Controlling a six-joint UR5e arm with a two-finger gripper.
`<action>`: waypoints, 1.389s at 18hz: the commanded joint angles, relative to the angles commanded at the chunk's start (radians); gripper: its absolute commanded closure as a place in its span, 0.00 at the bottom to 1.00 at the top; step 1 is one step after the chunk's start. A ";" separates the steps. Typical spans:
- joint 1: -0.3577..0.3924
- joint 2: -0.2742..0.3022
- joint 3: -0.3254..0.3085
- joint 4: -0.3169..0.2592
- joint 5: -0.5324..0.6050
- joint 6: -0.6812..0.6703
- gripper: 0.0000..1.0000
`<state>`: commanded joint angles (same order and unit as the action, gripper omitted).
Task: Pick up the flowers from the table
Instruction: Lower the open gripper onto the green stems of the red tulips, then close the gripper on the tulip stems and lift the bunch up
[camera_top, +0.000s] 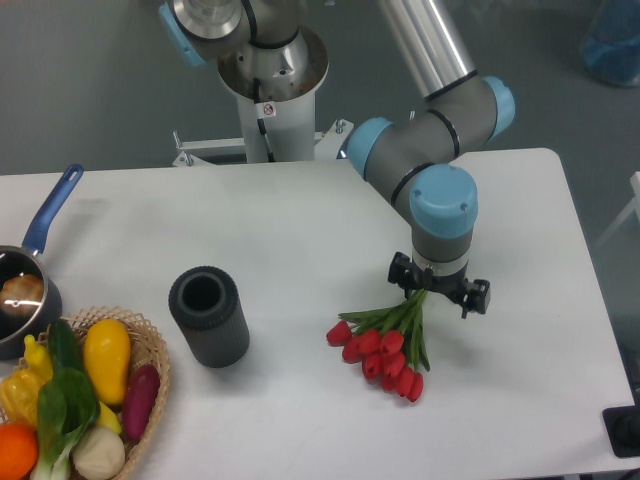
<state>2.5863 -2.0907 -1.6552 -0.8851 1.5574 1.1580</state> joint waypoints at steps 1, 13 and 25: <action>0.000 -0.006 0.000 -0.002 -0.025 0.009 0.00; -0.015 0.024 -0.038 -0.009 -0.026 0.003 1.00; 0.034 0.076 0.080 -0.063 -0.017 -0.003 1.00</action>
<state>2.6199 -2.0143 -1.5754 -0.9478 1.5401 1.1551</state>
